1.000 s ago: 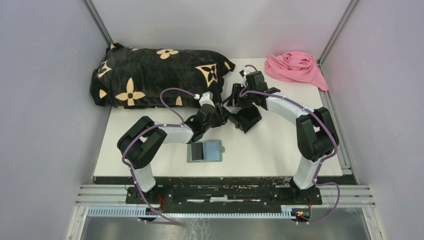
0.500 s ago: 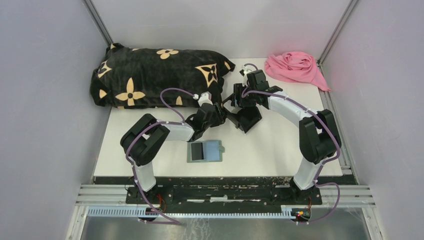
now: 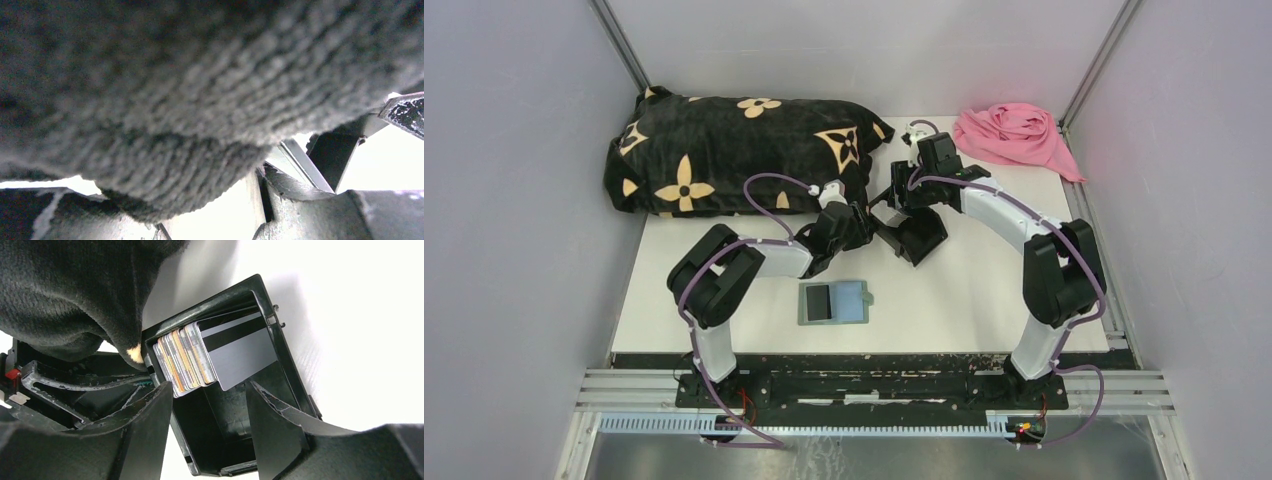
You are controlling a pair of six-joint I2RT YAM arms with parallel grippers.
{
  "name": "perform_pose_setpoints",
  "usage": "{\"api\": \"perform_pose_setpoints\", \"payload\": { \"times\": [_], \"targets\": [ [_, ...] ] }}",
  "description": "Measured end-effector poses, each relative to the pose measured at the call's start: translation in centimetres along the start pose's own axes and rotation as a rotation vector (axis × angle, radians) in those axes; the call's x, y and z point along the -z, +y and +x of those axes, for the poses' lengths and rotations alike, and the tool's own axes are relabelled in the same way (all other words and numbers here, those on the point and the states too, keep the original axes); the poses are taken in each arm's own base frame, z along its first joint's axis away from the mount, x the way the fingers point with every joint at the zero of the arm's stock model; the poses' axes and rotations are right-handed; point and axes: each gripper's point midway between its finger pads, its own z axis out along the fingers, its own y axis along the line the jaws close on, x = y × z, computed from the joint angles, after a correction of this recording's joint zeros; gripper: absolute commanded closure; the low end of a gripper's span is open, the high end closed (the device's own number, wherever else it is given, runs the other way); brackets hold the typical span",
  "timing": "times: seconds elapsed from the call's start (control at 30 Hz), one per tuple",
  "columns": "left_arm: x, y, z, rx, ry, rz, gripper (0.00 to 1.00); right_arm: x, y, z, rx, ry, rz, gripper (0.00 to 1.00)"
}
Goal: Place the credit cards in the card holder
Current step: Pick up the credit card from the storage box.
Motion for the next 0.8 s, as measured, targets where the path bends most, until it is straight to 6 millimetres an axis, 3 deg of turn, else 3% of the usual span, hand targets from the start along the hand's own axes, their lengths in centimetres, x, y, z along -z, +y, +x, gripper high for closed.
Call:
{"api": "perform_pose_setpoints", "payload": {
  "times": [0.2, 0.43, 0.8],
  "targets": [
    [-0.7, 0.0, 0.2, 0.002, 0.017, 0.008, 0.5, -1.3, -0.1, -0.5, 0.021, 0.02, -0.005, 0.37],
    [-1.3, 0.0, -0.3, -0.012, 0.014, 0.007, 0.5, -3.9, -1.0, 1.5, -0.002, 0.096, -0.015, 0.36],
    [-1.9, -0.4, -0.6, -0.013, 0.018, 0.007, 0.5, -4.5, -1.2, 1.5, -0.048, 0.109, -0.078, 0.41]
  ]
}}
